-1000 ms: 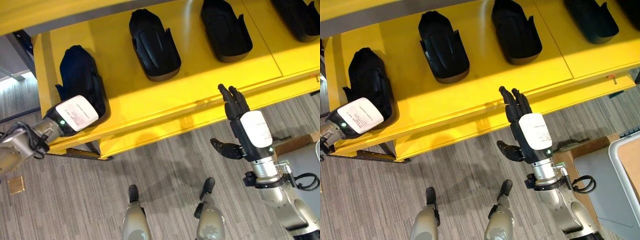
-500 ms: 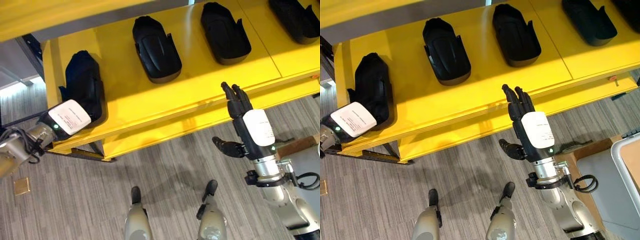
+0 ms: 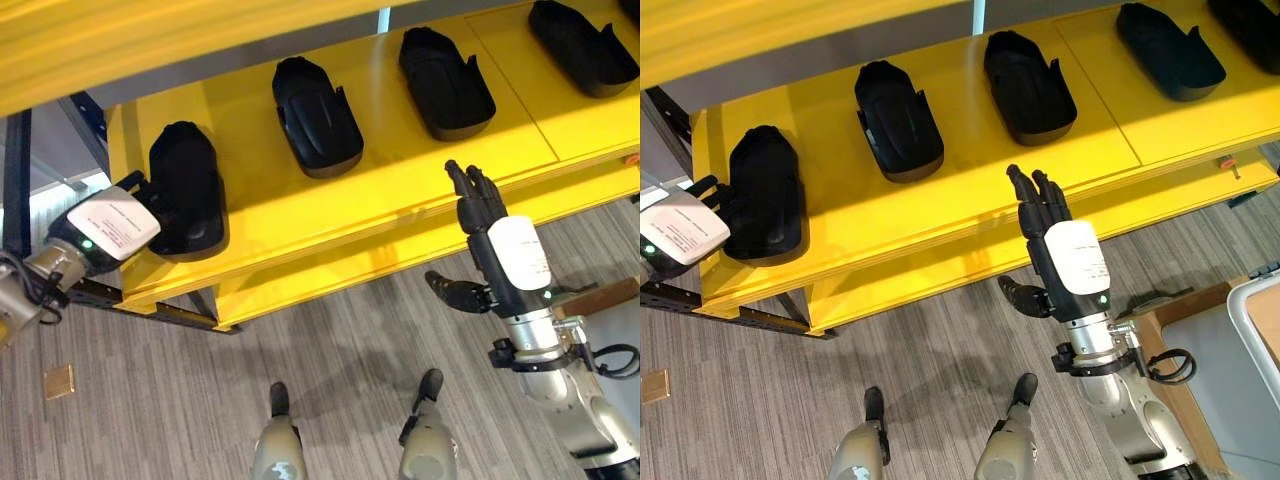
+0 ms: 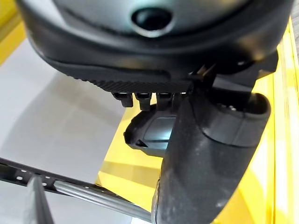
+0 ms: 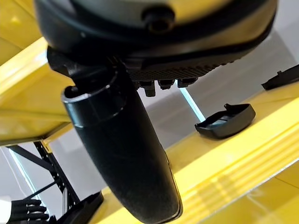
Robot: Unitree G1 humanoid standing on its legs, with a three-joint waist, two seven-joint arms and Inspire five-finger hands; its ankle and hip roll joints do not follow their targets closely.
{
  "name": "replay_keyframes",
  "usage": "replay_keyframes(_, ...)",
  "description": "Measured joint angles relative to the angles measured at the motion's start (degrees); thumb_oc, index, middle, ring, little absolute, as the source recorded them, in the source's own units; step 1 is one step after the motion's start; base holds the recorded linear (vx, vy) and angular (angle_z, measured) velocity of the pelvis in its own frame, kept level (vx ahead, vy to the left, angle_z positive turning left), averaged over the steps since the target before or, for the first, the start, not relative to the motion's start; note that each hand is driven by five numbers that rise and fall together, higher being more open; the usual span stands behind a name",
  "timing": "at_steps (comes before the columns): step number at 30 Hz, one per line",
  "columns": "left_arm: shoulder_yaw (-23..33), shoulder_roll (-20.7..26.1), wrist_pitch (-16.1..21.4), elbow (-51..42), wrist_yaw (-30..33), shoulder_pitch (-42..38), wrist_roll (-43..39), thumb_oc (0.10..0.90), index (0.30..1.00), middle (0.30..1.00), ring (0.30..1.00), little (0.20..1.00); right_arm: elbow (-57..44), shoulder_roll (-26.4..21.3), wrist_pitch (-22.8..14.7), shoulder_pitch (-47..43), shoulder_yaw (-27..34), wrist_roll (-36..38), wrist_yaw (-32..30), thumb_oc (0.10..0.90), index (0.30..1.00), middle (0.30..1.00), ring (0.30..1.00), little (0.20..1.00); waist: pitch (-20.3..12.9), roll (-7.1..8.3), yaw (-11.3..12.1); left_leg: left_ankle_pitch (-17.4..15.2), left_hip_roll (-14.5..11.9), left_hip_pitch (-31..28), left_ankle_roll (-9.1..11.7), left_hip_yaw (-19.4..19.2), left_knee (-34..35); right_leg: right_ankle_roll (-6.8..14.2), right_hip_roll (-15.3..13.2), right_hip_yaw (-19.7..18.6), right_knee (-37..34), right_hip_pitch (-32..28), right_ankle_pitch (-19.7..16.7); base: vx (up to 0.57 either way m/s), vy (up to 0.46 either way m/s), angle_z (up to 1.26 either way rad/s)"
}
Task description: Move parts from the plastic box to the shelf.
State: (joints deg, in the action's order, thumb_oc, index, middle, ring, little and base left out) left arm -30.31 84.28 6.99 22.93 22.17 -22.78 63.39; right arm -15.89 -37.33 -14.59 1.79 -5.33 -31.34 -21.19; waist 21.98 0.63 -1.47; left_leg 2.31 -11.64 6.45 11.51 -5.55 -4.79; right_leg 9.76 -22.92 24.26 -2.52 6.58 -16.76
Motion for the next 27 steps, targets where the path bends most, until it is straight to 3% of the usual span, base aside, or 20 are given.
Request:
replay_keyframes(5,5.16,-0.4,-0.54,-0.04,0.51,5.38,-0.15,0.9,1.0,1.0,1.0,1.0,0.0,0.03,0.0,0.37,0.45,0.05,0.02,0.9,1.0,1.0,1.0,1.0,-2.08,-0.12,0.1,0.73,-0.03,-2.95,0.09,-0.74,2.96,0.07,0.23,-0.07,-0.75,-1.57,0.07,0.03,-0.041,-0.04)
replay_keyframes(10,18.6,-4.31,-1.07,-1.56,1.81,17.56,-0.44,0.9,1.0,1.0,1.0,1.0,-0.02,0.11,-0.1,0.95,0.88,0.11,0.06,0.9,1.0,1.0,1.0,1.0,-4.7,-0.19,0.33,1.83,-0.08,-5.6,0.2,-1.46,5.65,0.18,0.58,0.04,-1.7,-3.06,0.01,0.01,-0.043,-0.02)
replay_keyframes(14,32.55,-12.12,-2.69,-6.71,2.34,31.05,-2.64,0.9,1.0,1.0,1.0,1.0,-0.13,0.76,0.07,2.83,1.97,1.24,0.91,0.9,1.0,1.0,1.0,1.0,-6.83,-0.14,0.5,2.1,-0.21,-6.78,0.31,-1.92,7.57,0.71,0.97,-0.03,-2.32,-3.47,0.15,0.01,-0.062,-0.04)
replay_keyframes(17,40.91,-22.23,-3.79,-12.5,2.3,37.73,-6.87,0.9,1.0,1.0,1.0,1.0,-0.13,1.08,0.29,2.95,2.35,3.21,1.98,0.9,1.0,1.0,1.0,1.0,-7.24,0.02,0.69,2.13,-0.36,-7.86,0.32,-2.02,8.13,1.01,1.15,-0.02,-2.35,-4.23,0.4,0.02,-0.054,-0.01)
replay_keyframes(22,44.26,-37.26,-5.0,-24.94,2.07,42.02,-9.28,0.9,1.0,1.0,1.0,1.0,-0.13,3.22,2.01,2.81,3.74,4.66,4.19,0.9,1.0,1.0,1.0,1.0,-8.43,1.59,2.48,2.17,-0.82,-8.6,0.41,-1.95,8.27,1.18,1.57,0.21,-2.39,-5.07,0.65,0.01,-0.059,0.01)
replay_keyframes(24,44.02,-40.57,-4.72,-29.69,2.01,42.88,-10.71,0.9,1.0,1.0,1.0,1.0,-0.14,4.48,2.75,2.69,3.73,5.31,5.2,0.9,1.0,1.0,1.0,1.0,-9.64,3.17,3.39,1.98,-1.44,-8.57,0.1,-1.87,8.34,1.12,2.17,0.38,-2.4,-5.12,1.21,0.0,-0.069,0.01)
replay_keyframes(27,43.77,-40.63,-4.39,-31.03,1.51,42.89,-11.54,0.9,1.0,1.0,1.0,1.0,-0.18,4.75,2.99,2.35,3.73,5.72,6.23,0.9,1.0,1.0,1.0,1.0,-10.18,4.03,3.59,1.97,-1.73,-8.51,0.09,-1.81,8.43,1.08,2.4,0.55,-2.4,-5.16,1.32,-0.01,-0.063,0.01)
